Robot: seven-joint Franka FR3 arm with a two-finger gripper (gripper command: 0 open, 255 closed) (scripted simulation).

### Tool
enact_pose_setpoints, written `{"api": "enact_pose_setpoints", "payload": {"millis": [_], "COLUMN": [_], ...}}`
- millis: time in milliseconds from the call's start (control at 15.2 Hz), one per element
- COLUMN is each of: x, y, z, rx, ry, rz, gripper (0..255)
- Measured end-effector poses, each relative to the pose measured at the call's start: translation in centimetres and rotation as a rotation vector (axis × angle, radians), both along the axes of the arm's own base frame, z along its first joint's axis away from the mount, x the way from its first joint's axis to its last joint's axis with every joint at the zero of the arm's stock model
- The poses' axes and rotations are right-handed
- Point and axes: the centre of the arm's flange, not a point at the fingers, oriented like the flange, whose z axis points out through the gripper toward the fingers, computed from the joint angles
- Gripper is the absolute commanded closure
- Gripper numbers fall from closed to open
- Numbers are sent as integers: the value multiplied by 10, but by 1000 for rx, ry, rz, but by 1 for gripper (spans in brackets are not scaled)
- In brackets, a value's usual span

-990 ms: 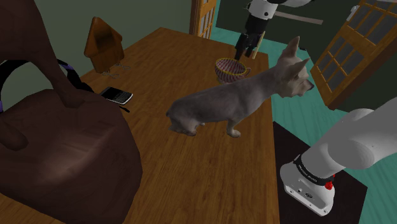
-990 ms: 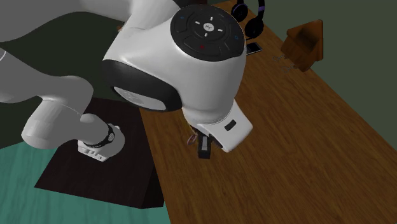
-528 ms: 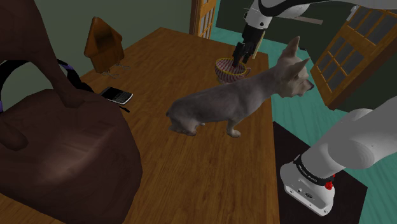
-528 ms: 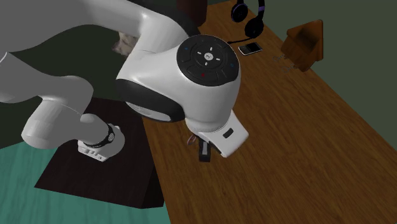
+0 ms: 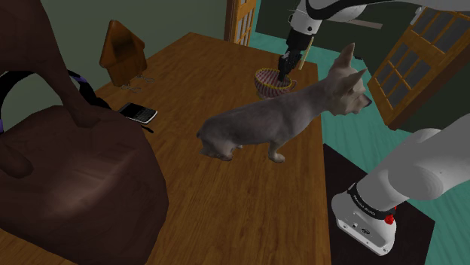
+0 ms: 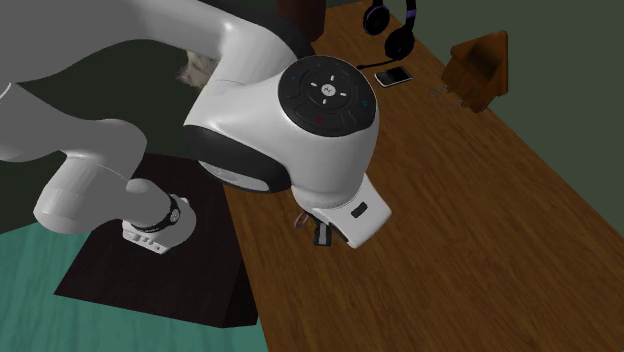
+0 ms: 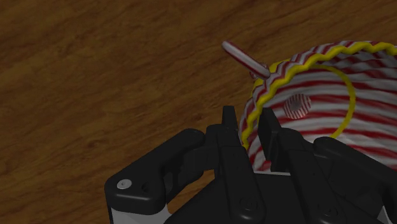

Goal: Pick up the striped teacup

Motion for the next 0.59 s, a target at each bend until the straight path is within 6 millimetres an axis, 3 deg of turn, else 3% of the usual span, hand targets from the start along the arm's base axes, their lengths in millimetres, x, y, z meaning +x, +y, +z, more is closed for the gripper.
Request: {"api": "enact_pose_setpoints", "payload": {"millis": [264,594], "x": [0,1], "y": [0,0], "z": [5,31], "rx": [0,0], "ry": [2,2], "rz": [0,0], "gripper": [255,255]}}
